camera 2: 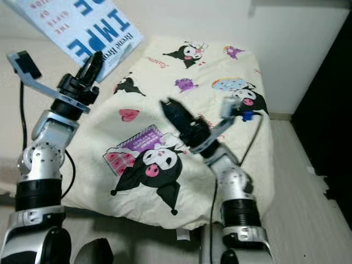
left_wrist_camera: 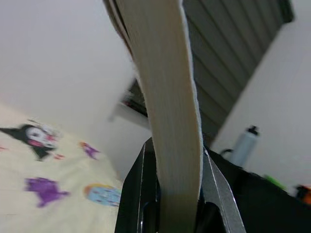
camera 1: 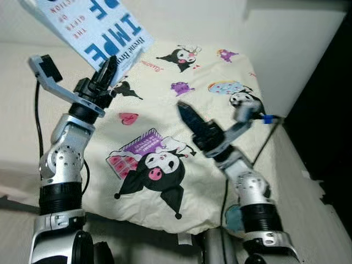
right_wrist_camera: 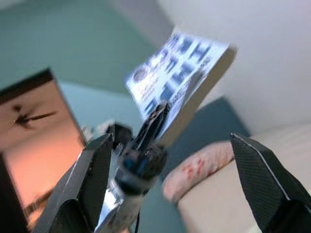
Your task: Clean up the room
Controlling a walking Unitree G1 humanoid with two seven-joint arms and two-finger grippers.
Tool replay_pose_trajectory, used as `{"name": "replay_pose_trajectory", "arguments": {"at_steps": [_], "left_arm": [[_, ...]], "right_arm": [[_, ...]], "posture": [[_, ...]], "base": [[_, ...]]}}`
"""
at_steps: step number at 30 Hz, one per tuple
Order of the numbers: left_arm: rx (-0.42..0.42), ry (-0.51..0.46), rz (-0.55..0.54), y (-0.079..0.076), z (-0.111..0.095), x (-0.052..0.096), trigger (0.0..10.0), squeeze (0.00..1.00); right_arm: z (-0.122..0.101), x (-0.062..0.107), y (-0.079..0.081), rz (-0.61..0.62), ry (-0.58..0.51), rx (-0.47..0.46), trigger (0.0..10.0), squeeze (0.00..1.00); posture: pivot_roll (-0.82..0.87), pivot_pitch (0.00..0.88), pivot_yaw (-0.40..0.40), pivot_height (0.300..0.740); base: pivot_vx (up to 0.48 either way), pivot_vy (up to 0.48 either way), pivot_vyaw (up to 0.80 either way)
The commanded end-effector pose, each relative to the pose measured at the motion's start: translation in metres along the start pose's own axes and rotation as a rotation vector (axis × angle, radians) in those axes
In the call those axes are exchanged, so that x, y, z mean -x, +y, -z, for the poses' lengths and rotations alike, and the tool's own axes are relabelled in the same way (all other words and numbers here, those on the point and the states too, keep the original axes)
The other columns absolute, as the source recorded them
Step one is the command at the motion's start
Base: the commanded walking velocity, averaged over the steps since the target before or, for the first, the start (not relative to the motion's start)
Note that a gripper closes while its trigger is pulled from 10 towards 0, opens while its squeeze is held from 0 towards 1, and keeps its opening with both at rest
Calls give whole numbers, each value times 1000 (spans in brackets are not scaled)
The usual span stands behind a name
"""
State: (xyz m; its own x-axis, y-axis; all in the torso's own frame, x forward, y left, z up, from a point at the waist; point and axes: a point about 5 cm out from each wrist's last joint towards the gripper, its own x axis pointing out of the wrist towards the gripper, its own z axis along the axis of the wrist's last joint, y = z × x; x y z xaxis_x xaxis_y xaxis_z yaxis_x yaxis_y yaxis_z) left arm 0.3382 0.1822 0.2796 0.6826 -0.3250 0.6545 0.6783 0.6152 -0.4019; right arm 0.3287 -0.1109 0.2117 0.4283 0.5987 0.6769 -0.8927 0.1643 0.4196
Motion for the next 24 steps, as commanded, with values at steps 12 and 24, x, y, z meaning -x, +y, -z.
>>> {"name": "replay_pose_trajectory", "arguments": {"at_steps": [12,24], "left_arm": [[191,96,337,-55,28,4,0,0],[250,147,413,-68,39,13,3647,0]], "right_arm": [[-13,-12,19,-99,-61,-95,10000,0],[-17,-20,29,-154,-32,-122,10000,0]], "posture": [[-136,0,6,467],[-140,0,-17,467]], "base": [[0,0,0],[0,0,0]]}}
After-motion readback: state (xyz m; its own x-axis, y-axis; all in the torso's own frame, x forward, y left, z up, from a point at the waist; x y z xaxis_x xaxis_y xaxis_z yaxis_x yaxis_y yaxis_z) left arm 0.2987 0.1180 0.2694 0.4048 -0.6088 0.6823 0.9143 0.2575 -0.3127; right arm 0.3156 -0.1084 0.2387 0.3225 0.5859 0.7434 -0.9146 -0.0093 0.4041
